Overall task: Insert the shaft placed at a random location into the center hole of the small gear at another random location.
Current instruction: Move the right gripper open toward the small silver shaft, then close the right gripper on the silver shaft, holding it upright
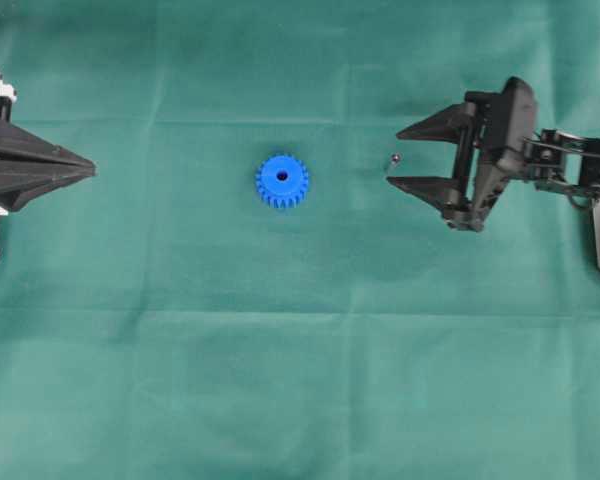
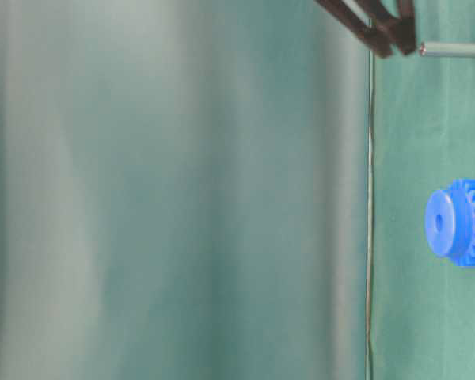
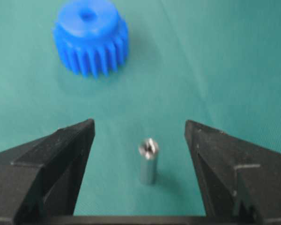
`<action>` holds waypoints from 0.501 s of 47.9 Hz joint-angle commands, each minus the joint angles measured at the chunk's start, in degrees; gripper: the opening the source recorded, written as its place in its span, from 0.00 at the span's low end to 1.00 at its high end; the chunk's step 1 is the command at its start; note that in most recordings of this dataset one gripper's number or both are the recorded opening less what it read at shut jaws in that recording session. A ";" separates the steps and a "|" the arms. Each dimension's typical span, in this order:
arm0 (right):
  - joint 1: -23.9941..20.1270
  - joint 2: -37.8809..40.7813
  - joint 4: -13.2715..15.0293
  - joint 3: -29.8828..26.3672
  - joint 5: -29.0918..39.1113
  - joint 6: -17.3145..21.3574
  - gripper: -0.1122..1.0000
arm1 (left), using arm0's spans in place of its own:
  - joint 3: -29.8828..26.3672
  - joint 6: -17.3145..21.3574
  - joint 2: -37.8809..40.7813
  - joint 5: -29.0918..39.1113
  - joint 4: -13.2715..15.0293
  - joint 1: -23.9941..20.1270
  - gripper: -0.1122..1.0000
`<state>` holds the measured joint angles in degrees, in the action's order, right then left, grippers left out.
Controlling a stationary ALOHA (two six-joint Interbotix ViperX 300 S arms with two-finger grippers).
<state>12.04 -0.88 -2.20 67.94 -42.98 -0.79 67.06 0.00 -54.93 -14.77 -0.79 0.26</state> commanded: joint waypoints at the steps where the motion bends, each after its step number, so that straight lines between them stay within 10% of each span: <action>1: 0.26 1.93 -0.79 -1.58 -1.41 0.18 0.85 | -0.88 0.09 0.35 -0.26 -0.18 0.09 0.10; 8: 0.35 3.60 -1.58 -1.85 -1.58 0.18 0.75 | -0.88 0.09 0.35 0.18 -0.18 0.00 0.10; 19: 0.62 3.52 -1.41 -1.85 -2.46 -0.09 0.23 | -0.88 0.09 0.35 0.26 -0.18 0.00 0.10; 24: 0.70 3.52 -1.32 -2.02 -2.37 -0.09 0.22 | -0.88 0.09 0.35 0.26 -0.18 0.09 0.10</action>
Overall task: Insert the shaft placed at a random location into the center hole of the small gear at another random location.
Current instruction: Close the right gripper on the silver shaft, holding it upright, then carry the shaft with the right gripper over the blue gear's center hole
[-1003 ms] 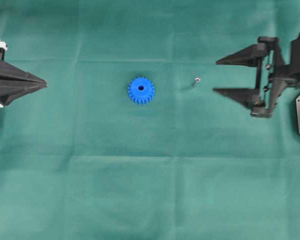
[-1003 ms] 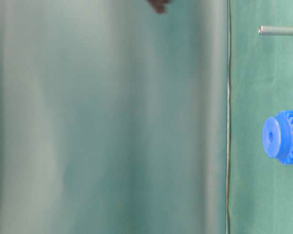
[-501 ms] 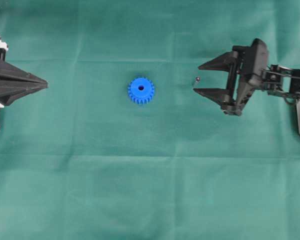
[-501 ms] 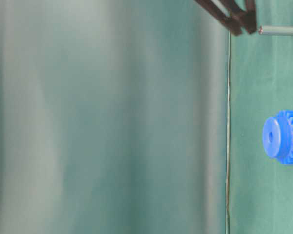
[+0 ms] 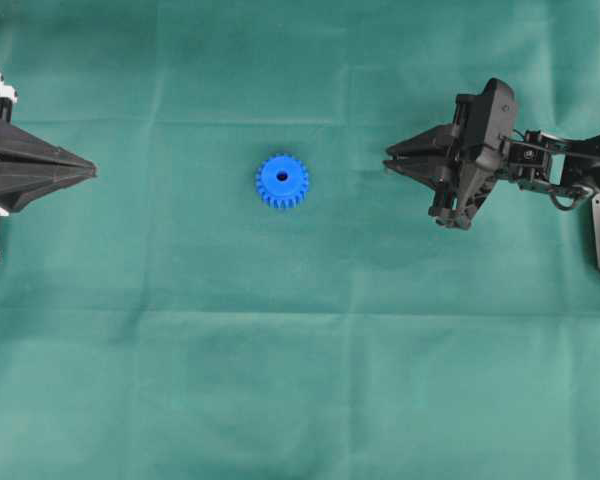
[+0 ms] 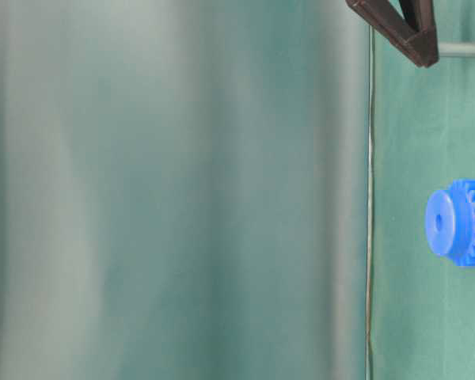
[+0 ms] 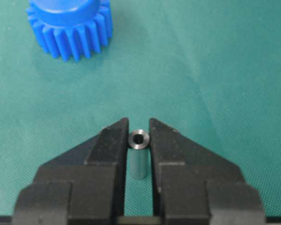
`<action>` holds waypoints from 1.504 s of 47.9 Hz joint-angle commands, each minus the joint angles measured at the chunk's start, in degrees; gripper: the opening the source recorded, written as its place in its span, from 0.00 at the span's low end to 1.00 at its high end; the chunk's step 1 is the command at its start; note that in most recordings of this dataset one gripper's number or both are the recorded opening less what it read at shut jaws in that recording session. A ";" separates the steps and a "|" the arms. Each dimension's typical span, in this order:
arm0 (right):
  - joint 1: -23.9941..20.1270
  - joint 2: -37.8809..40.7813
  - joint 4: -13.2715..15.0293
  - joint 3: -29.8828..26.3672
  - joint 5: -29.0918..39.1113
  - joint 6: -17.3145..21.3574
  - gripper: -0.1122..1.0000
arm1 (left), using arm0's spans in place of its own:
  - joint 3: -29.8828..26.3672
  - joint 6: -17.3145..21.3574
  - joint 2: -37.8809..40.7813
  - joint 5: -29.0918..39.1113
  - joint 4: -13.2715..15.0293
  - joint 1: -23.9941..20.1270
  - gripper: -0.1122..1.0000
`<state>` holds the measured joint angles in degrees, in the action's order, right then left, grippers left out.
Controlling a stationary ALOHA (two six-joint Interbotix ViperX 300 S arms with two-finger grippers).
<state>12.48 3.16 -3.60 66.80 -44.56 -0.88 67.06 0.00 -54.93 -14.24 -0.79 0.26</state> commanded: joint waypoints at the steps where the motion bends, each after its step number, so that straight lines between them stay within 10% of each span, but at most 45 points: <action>1: 0.18 -0.53 0.18 -0.88 -0.79 0.00 0.22 | -0.88 0.09 0.35 -0.26 -0.18 0.00 0.10; 34: -0.35 -18.81 0.88 -4.75 20.39 -0.09 0.22 | -0.88 -0.09 0.44 -0.09 -0.18 0.00 0.10; 72: -4.83 -3.16 0.88 -23.29 21.88 0.09 0.22 | -0.88 -0.35 0.44 0.79 -0.18 0.00 0.10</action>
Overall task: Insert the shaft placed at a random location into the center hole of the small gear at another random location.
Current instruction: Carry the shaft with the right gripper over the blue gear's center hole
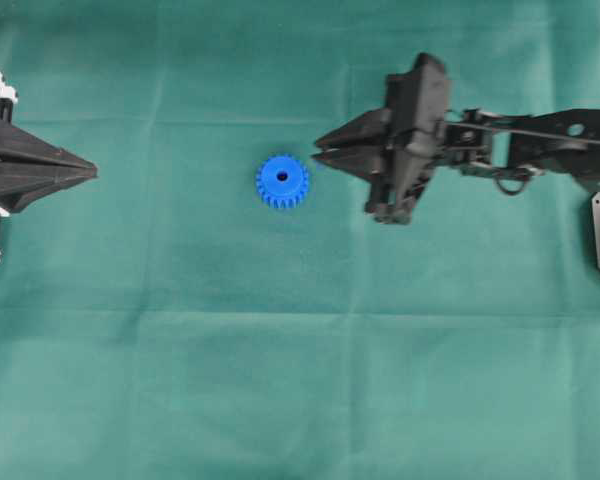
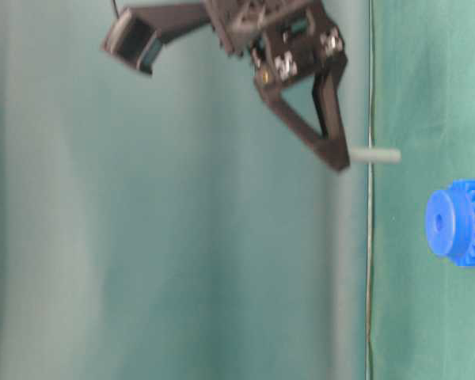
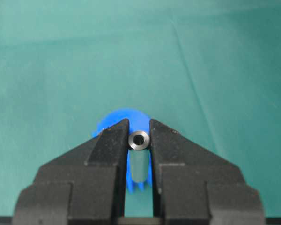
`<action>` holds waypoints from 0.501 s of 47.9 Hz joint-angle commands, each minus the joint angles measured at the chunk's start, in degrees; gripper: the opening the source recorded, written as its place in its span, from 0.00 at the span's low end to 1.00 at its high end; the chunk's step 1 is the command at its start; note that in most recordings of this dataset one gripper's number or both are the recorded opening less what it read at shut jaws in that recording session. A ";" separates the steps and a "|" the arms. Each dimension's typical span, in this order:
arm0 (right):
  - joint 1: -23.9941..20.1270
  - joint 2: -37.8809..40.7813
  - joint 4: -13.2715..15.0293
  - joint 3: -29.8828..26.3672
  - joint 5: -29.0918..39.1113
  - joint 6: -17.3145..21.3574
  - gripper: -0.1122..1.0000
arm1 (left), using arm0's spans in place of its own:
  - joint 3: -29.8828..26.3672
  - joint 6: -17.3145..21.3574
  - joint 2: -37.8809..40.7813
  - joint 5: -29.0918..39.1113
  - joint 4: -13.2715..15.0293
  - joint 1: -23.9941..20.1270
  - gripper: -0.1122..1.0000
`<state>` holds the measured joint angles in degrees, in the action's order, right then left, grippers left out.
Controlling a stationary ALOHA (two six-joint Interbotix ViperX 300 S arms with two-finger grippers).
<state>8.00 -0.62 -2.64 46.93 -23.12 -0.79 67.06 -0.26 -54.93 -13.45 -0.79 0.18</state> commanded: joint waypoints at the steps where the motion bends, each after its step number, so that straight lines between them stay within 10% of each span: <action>1: -0.44 1.05 -0.09 -3.87 0.53 0.00 0.22 | -0.88 -0.09 0.35 0.09 -0.09 0.09 0.10; 24: -0.62 5.36 0.00 -9.32 1.41 -0.18 0.22 | -0.79 -0.09 0.44 0.62 -0.18 0.09 0.10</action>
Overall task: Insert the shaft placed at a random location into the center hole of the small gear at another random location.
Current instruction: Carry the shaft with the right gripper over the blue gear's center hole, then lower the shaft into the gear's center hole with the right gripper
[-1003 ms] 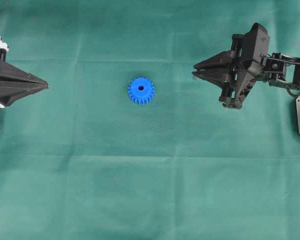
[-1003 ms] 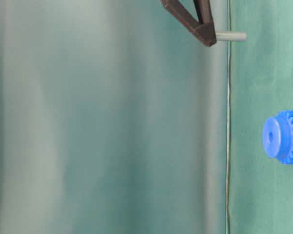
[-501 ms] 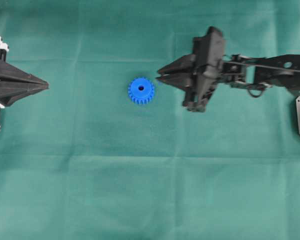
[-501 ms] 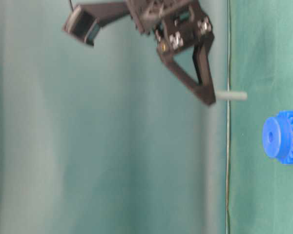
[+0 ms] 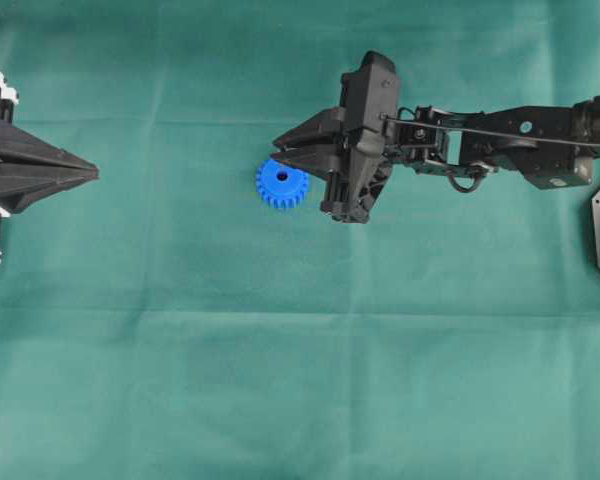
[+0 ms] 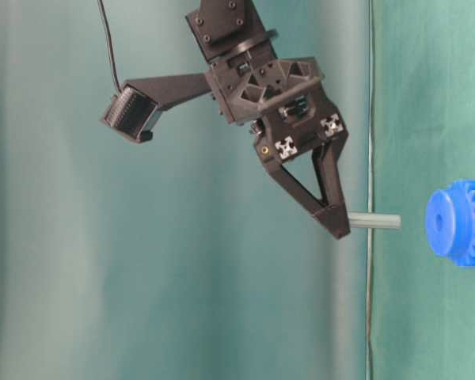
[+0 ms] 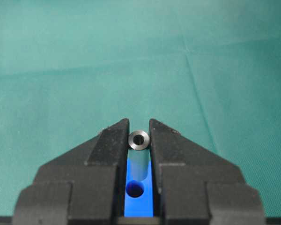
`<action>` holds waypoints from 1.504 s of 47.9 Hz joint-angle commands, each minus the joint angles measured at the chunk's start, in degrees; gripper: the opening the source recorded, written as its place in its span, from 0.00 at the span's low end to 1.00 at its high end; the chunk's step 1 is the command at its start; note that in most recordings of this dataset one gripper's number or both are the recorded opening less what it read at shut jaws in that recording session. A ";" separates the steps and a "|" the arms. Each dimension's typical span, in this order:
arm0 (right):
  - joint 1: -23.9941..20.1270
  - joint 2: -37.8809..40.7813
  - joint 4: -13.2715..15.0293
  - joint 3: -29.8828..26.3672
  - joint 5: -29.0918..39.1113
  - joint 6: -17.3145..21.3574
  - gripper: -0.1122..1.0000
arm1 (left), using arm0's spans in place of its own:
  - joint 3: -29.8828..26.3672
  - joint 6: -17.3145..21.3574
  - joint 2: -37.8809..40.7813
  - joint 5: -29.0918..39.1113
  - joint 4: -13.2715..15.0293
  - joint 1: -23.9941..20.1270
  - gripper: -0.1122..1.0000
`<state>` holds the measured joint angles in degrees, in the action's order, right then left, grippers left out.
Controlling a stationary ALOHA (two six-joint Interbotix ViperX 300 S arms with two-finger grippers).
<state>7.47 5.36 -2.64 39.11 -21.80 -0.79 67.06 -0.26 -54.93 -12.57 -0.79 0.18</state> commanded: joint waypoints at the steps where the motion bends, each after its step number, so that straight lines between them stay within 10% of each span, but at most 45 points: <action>1: -0.09 -0.62 0.00 -1.49 0.09 -0.18 0.22 | -0.88 -0.09 0.35 -0.35 -0.18 0.09 0.10; 72: -0.62 0.44 -0.44 -1.32 -1.05 0.44 0.22 | -0.88 -0.09 0.35 -0.26 -0.18 0.18 0.10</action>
<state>7.12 6.86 -2.81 38.76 -22.50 -0.79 67.06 -0.26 -54.93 -12.48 -0.79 0.18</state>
